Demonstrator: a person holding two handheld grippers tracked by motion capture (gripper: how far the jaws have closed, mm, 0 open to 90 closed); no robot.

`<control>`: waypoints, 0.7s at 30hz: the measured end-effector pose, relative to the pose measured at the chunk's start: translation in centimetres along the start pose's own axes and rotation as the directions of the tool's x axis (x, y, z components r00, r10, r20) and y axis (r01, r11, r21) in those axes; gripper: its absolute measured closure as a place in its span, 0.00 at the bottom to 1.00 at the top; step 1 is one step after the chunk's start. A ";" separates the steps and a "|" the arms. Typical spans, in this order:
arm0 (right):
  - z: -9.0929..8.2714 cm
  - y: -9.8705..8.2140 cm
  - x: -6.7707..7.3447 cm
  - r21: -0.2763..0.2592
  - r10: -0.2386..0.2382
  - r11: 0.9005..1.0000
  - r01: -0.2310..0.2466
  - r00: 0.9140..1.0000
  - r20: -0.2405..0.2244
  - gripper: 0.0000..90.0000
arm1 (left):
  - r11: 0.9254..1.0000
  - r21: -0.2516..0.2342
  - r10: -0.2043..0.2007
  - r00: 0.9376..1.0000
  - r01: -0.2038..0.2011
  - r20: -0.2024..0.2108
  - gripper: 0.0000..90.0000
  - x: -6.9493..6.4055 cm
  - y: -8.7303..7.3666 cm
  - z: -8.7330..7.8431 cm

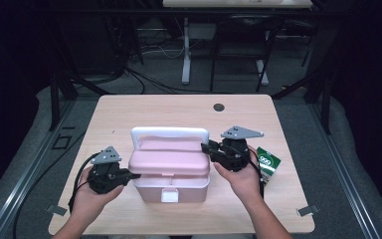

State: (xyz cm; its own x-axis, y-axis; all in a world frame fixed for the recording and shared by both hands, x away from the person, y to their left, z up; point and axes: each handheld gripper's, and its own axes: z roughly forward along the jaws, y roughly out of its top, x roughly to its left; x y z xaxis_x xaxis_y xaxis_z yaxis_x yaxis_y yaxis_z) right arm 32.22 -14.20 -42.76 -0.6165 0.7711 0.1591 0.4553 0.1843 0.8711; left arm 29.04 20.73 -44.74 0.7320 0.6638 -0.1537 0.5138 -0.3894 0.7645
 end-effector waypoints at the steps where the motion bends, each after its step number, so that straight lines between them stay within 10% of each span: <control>1: -0.1 0.0 0.0 0.001 0.002 1.000 -0.002 1.000 -0.003 0.81 | 1.000 -0.005 -0.006 1.000 0.006 0.003 1.00 0.0 0.1 0.0; 21: -3.7 -2.1 -0.5 -0.052 0.024 0.998 -0.022 0.999 0.031 0.90 | 1.000 -0.024 0.005 1.000 -0.005 -0.006 1.00 0.4 2.4 -0.9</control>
State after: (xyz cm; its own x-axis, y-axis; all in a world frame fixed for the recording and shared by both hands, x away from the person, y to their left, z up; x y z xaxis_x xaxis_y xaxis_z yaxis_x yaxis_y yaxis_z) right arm 29.19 -17.26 -42.97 -0.5851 0.7940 0.1649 0.4344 0.1351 0.8905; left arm 30.15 20.67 -42.41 0.7318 0.6657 -0.1464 0.4991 -0.3772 0.7801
